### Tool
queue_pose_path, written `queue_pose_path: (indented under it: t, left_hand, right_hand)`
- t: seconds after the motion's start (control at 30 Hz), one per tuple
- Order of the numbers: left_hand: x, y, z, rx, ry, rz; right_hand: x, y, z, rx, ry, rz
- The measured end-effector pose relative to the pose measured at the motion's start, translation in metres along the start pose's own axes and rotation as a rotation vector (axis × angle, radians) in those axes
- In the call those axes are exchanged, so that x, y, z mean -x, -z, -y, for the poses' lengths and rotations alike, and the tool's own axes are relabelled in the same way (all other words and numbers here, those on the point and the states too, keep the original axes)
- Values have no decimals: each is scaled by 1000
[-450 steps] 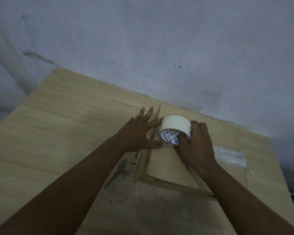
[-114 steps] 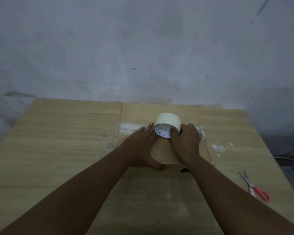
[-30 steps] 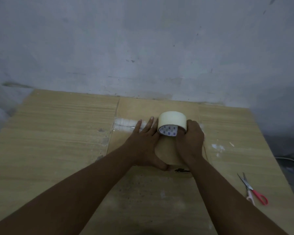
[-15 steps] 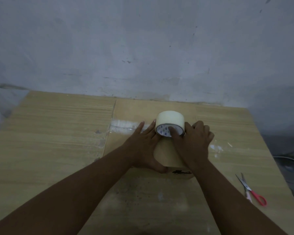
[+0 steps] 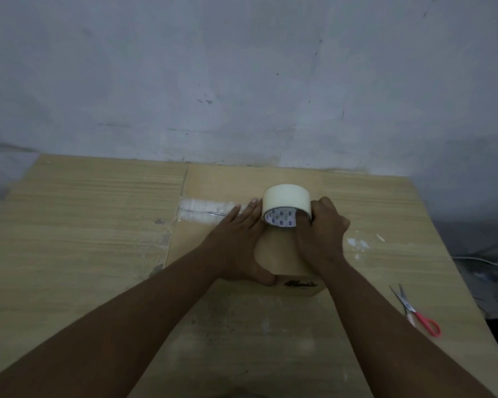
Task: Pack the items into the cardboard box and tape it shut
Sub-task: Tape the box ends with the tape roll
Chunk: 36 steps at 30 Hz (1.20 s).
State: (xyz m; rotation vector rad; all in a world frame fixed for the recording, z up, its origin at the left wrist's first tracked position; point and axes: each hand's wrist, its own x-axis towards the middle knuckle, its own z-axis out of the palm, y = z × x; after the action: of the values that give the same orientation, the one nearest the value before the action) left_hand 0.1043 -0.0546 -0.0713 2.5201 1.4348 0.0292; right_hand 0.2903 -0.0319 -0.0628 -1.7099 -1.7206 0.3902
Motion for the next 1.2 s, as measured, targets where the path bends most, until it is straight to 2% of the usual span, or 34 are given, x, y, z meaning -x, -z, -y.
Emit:
queue_pose_path:
  t: [0.13, 0.27, 0.43, 0.67, 0.83, 1.0, 1.2]
  left_hand:
    - [2, 3, -1, -29, 25, 46]
    - [0, 3, -1, -63, 31, 53]
    - [-9, 3, -14, -62, 60, 68]
    - [-19, 0, -30, 40, 77, 33]
    - [-7, 1, -25, 187, -14, 15]
    - [3, 4, -15, 110, -90, 12]
    - [-15, -3, -22, 0, -3, 14]
  right_hand:
    - [-4, 13, -7, -87, -67, -202]
    - [-6, 17, -11, -48, -59, -86]
    - [-6, 12, -11, 2, -121, -42]
    - [-7, 8, -15, 8, -85, -8]
    - [-8, 10, -12, 22, -86, -10]
    - [-9, 11, -14, 21, -90, -12]
    - [-2, 11, -7, 67, -134, -6]
